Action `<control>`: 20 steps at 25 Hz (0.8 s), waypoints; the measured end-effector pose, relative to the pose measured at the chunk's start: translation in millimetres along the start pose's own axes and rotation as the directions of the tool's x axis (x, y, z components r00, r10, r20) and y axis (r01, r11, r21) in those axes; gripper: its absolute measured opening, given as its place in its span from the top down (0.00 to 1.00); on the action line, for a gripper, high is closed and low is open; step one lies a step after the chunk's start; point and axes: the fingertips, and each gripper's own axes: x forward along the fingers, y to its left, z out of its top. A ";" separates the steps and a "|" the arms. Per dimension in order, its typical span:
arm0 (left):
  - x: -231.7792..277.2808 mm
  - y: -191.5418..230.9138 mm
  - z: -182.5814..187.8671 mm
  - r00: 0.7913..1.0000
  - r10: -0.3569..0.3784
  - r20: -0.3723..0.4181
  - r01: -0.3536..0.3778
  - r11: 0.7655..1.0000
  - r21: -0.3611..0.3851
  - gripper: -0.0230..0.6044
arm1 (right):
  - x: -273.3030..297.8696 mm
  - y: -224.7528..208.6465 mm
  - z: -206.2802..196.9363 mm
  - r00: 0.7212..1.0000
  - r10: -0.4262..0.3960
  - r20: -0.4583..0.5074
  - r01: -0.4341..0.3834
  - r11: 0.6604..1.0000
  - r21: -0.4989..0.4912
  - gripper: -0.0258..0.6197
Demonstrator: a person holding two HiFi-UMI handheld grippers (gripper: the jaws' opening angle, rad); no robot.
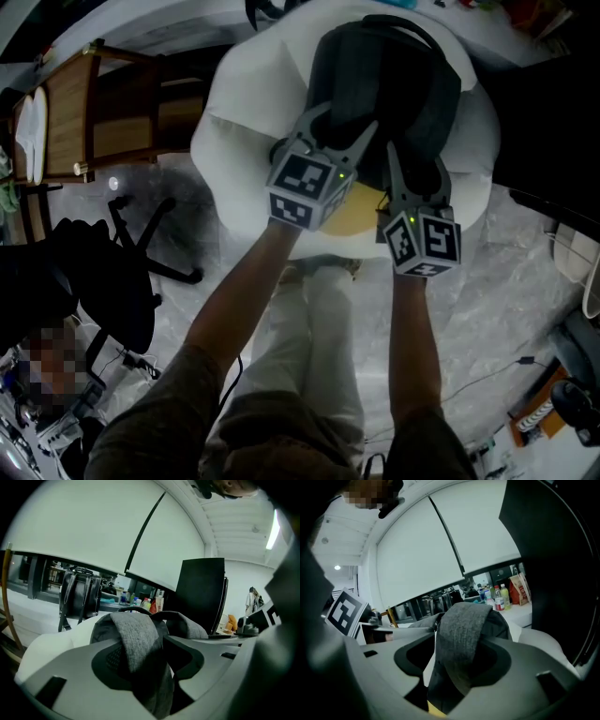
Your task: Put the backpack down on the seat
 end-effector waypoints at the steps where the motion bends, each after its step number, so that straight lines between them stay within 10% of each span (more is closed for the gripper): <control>1: -0.1 0.7 -2.4 1.000 0.005 0.001 -0.005 1.000 0.002 0.63 | -0.3 -1.6 -3.0 1.000 -0.012 0.001 0.012 1.000 0.004 0.60; 5: -5.2 1.3 -10.3 1.000 0.023 -0.002 -0.023 1.000 0.002 0.47 | -2.8 -9.0 -11.7 0.998 -0.067 -0.009 0.068 0.998 0.018 0.45; 14: -30.0 -11.8 -2.9 1.000 0.013 -0.028 -0.013 1.000 -0.011 0.46 | -26.4 -8.6 -0.2 0.989 -0.145 -0.031 0.146 0.989 0.039 0.35; 20: -61.3 -31.2 26.8 0.999 0.020 -0.030 -0.021 0.999 -0.030 0.70 | -47.5 27.9 22.7 0.996 -0.073 -0.055 0.075 0.996 0.039 0.66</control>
